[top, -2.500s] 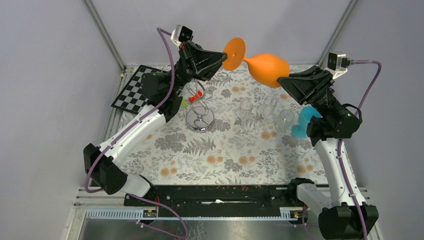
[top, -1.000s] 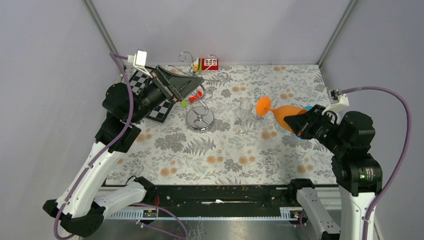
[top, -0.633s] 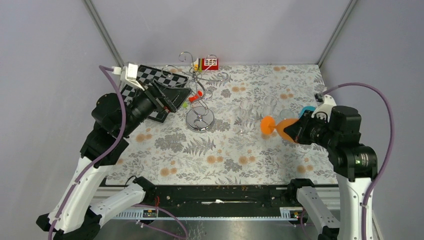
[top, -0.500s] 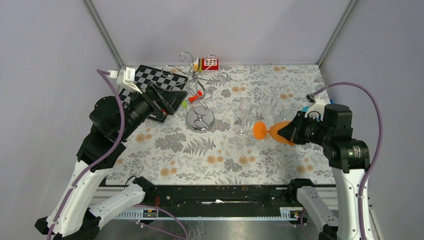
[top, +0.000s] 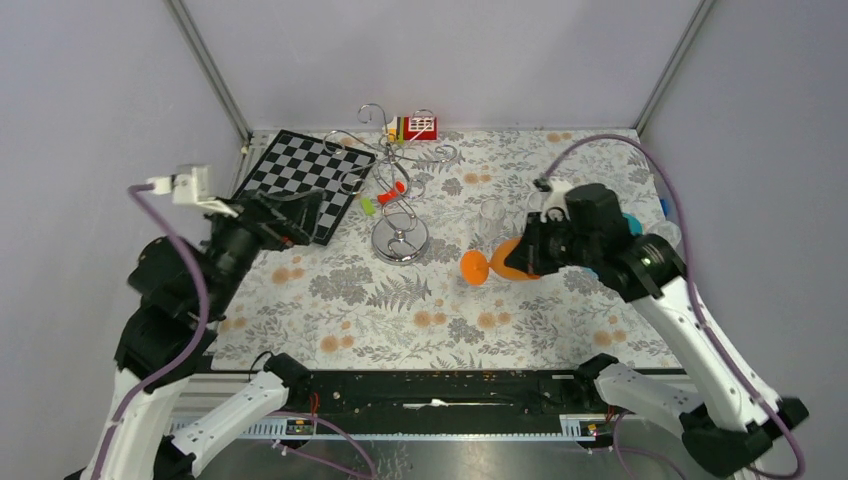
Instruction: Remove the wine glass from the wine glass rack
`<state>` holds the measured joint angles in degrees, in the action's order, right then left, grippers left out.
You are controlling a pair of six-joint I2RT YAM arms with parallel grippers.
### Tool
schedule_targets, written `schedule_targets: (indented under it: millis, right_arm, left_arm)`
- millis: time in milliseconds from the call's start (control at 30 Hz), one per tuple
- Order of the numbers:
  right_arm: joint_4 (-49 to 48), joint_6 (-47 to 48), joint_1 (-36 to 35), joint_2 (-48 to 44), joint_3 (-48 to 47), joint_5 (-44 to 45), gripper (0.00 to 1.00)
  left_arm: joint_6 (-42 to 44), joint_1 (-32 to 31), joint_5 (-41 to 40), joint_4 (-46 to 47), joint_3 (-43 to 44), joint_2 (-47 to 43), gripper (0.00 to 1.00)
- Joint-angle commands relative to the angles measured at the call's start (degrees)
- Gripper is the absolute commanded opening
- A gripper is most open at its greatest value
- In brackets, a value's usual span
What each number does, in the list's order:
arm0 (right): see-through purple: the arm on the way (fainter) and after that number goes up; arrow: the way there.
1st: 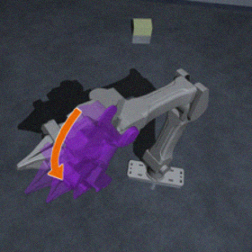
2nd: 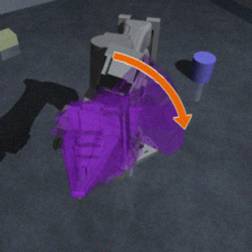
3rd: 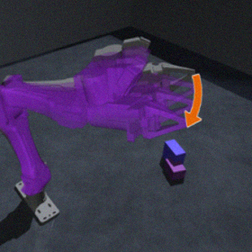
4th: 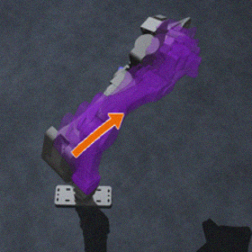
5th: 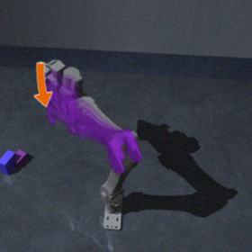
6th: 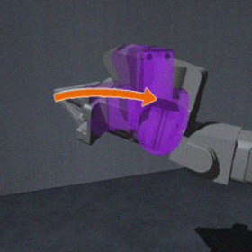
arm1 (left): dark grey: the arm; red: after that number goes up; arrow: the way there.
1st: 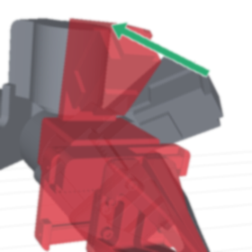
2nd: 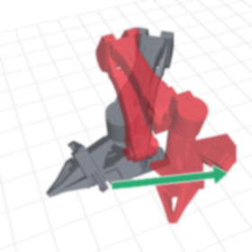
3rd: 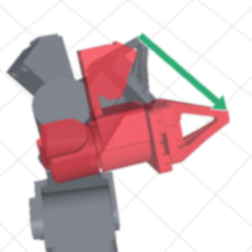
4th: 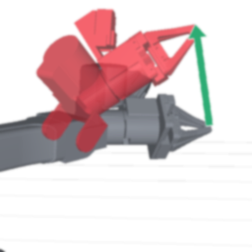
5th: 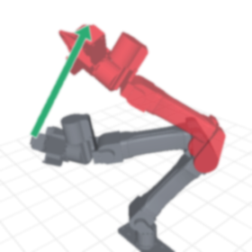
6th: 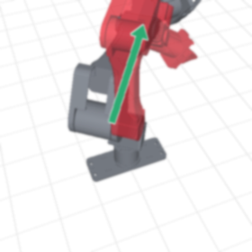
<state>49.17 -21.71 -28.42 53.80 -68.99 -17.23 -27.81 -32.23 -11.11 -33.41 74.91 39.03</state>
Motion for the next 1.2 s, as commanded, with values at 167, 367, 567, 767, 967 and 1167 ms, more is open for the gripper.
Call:
schedule_targets:
  millis: [167, 367, 567, 767, 967, 1167]
  right_arm:
    - [-3.7, -1.5, -15.6, 17.6, -13.4, 19.7, 0.0]
    - [-2.9, -1.5, -18.8, 29.3, -20.8, 25.2, 0.01]
    - [-0.2, -1.4, -19.1, 39.5, -27.1, 26.6, 0.03]
    - [0.6, -1.9, -19.3, 45.0, -28.6, 28.1, 0.04]
    - [-0.8, -3.1, -19.3, 46.5, -27.4, 28.3, 0.09]
    - [-3.2, -4.4, -19.3, 46.0, -24.9, 26.6, 0.14]
  left_arm:
    - [6.5, 0.2, -6.8, 1.7, -1.6, -7.9, 0.99]
    - [8.6, 0.3, -10.4, -1.5, -1.5, -10.2, 0.99]
    - [10.1, 0.2, -13.2, -2.0, -3.7, -13.5, 0.99]
    - [11.0, 0.3, -14.2, -2.1, -5.1, -15.5, 0.99]
    - [11.1, 0.2, -15.3, -3.5, -5.4, -15.3, 0.99]
    - [10.9, 0.3, -17.0, -4.8, -5.0, -14.9, 0.99]
